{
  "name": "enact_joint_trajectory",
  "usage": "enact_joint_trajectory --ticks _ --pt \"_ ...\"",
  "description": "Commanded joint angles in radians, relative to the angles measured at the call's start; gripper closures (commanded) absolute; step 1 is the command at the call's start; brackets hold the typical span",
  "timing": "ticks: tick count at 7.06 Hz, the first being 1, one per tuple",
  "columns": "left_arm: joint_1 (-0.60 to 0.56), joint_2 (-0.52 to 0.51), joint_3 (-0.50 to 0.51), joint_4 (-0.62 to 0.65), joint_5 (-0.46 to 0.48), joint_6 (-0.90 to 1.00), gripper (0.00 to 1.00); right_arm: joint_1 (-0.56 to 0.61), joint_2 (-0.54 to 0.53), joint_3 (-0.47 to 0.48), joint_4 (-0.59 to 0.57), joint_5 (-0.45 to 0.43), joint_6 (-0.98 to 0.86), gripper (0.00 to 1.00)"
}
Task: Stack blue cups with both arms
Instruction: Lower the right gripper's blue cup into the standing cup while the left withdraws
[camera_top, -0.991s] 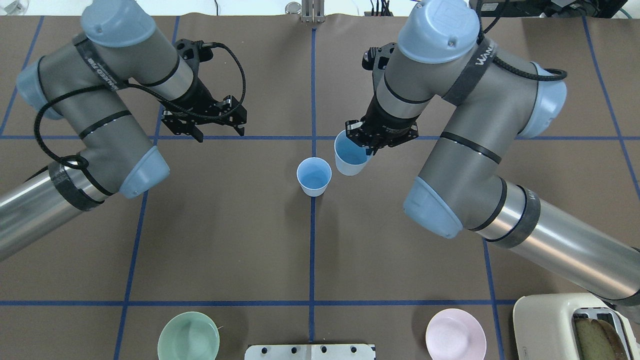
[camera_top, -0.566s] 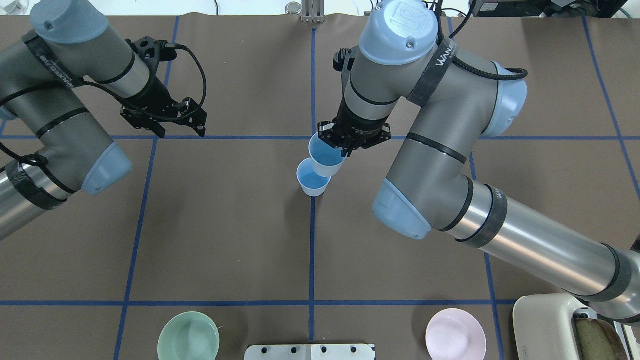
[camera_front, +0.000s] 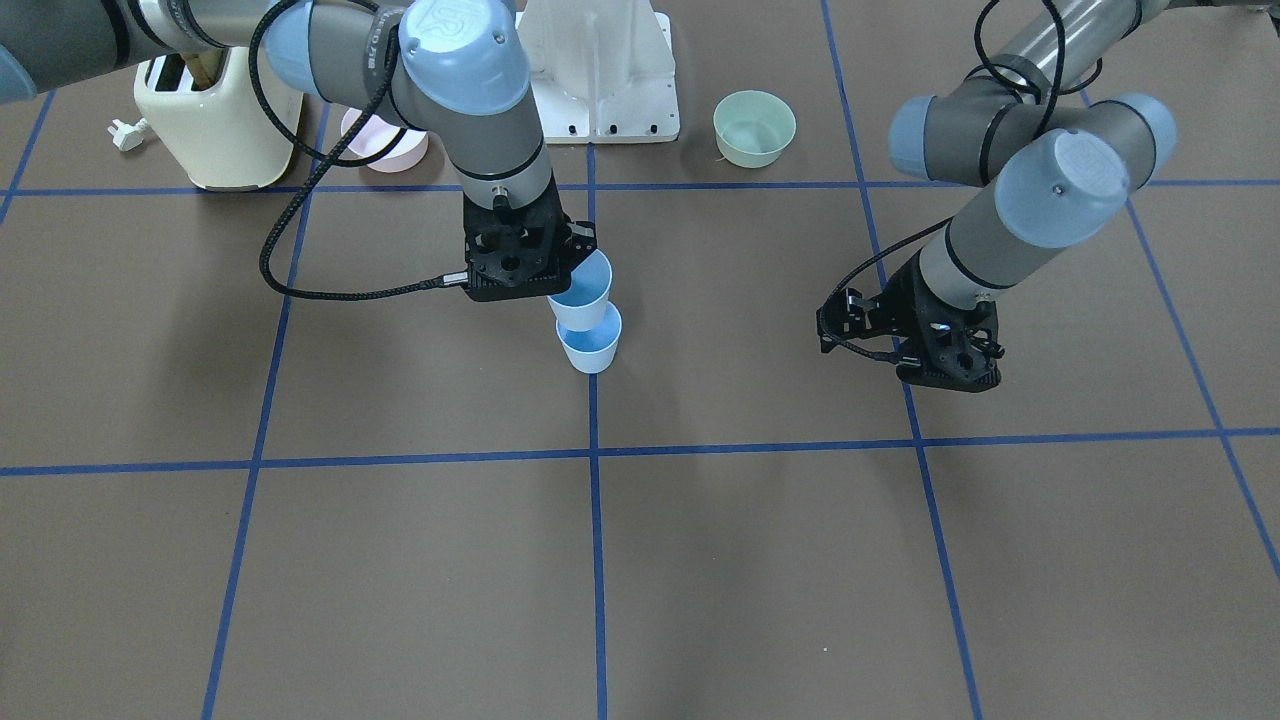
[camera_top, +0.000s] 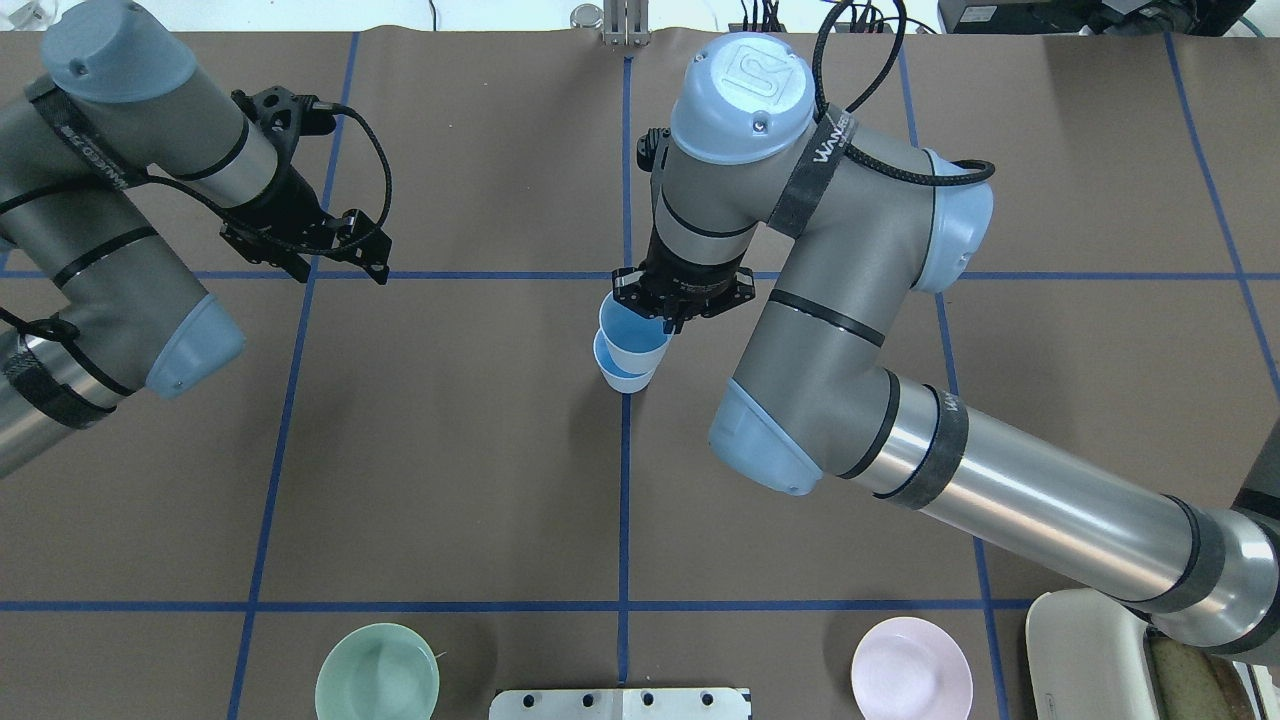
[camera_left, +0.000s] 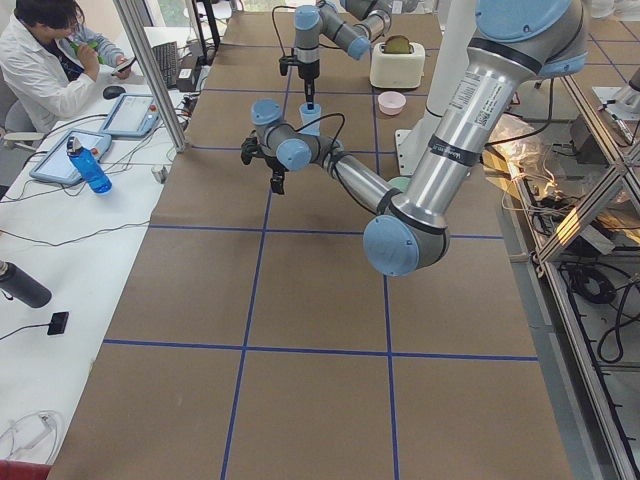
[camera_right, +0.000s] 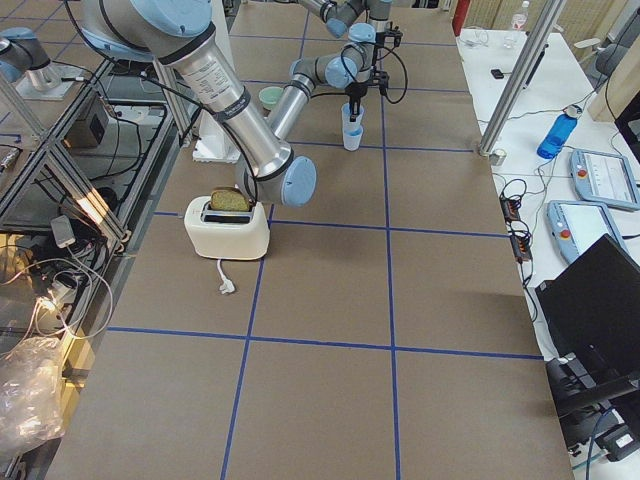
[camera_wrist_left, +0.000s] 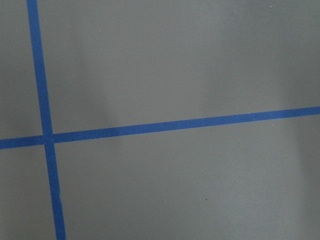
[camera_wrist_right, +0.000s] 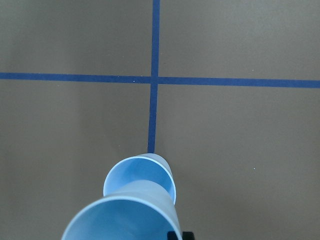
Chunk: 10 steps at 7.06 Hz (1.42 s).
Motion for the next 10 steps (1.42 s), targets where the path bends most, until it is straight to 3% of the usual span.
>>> enact_joint_trajectory --ticks 1,10 --pt "0.002 0.001 0.001 -0.001 0.001 0.001 0.02 -0.019 -0.004 -0.024 0.045 -0.01 0.004 1.0" --pt "0.003 0.001 0.002 -0.001 -0.001 -0.004 0.02 -0.003 -0.003 -0.025 0.045 -0.011 -0.001 0.97"
